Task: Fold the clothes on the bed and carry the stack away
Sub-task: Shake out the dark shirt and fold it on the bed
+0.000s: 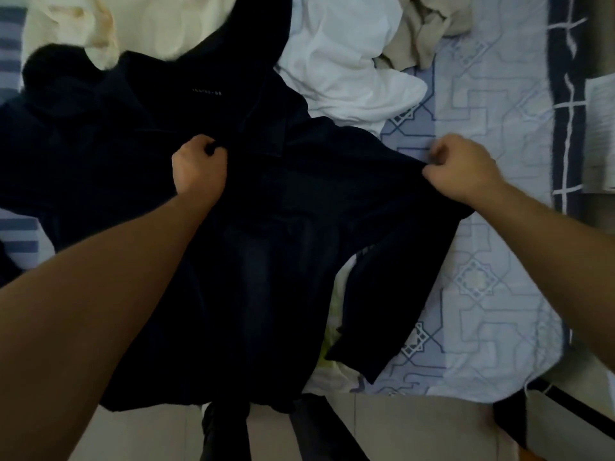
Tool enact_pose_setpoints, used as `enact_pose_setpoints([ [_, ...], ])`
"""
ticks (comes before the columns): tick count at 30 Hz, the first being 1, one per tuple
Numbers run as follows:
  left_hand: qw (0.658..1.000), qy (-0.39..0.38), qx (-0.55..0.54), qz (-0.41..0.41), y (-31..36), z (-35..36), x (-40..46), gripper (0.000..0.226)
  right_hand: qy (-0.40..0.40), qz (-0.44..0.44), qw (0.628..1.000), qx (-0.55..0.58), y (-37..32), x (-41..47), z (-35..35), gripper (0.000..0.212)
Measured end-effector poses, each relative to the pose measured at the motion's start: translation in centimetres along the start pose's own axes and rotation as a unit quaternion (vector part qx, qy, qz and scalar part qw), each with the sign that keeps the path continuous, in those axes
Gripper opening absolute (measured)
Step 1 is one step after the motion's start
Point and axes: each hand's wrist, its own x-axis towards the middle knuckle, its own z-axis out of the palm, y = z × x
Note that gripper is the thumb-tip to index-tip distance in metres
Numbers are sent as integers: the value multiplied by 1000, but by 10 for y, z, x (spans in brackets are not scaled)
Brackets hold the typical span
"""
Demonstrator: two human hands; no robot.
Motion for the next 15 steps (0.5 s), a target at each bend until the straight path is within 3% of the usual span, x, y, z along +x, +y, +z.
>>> enact_pose_setpoints([
  [3,1000,-16,19,20,-1,-8,-3,34,33,-137,990,20,-50,2,7,42],
  [6,995,-39,46,74,7,-8,-6,46,-9,-181,983,20,-107,13,23,65],
  [9,992,-55,61,92,15,-8,-2,42,-29,-187,982,-23,-143,31,41,51],
  [13,997,-7,40,59,16,-11,14,31,107,-154,982,10,-150,46,44,37],
  [15,999,5,27,41,15,-11,19,30,131,-152,980,12,-143,41,45,32],
])
